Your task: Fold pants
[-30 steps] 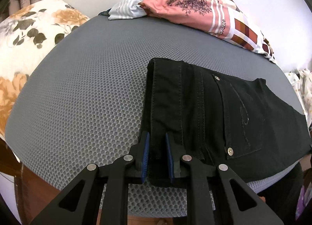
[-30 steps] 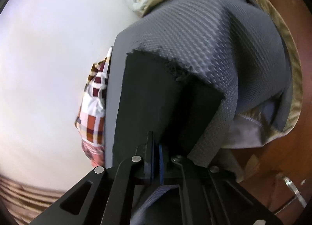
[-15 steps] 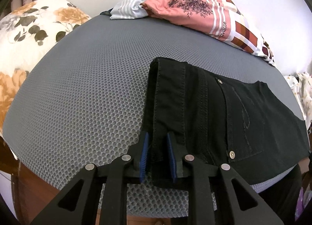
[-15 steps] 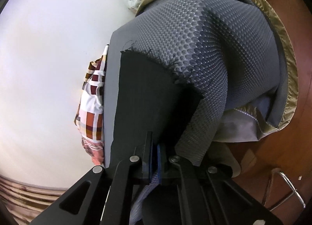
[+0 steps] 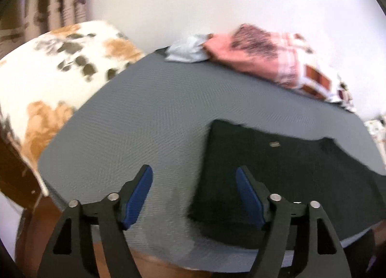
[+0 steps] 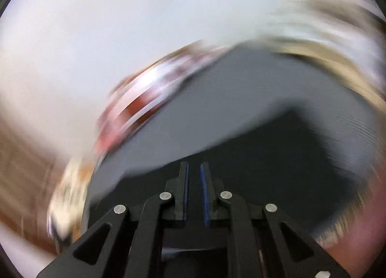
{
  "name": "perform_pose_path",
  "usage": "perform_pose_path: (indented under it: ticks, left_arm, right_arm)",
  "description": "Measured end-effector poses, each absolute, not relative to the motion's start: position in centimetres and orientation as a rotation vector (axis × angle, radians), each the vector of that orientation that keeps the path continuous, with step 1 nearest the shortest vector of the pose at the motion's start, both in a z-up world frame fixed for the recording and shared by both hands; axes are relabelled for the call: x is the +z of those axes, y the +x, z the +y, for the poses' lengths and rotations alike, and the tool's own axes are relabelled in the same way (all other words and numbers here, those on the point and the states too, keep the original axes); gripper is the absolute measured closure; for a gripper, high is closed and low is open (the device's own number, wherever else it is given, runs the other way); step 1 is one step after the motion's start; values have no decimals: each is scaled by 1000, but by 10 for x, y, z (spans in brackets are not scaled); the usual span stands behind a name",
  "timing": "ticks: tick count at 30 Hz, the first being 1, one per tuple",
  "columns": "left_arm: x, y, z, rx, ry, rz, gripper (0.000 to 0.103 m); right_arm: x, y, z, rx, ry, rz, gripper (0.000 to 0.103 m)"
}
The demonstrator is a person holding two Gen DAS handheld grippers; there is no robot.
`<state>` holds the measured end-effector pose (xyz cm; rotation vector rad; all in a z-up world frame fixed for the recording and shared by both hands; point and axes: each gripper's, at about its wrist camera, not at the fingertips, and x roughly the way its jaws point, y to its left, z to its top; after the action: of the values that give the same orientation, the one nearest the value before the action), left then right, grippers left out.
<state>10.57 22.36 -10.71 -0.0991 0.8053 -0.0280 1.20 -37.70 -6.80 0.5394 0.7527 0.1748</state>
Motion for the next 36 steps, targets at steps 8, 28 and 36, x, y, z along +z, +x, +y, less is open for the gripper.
perform_pose_path:
  ticks: [8, 28, 36]
  left_arm:
    - [-135, 115, 168, -47, 128, 844, 15]
    - [-162, 130, 179, -70, -12, 901, 14]
    - [-173, 136, 193, -70, -119, 900, 6]
  right_arm:
    - [-123, 182, -203, 528, 157, 976, 77]
    - [-174, 253, -131, 553, -189, 997, 99]
    - [-183, 257, -155, 537, 12, 961, 97]
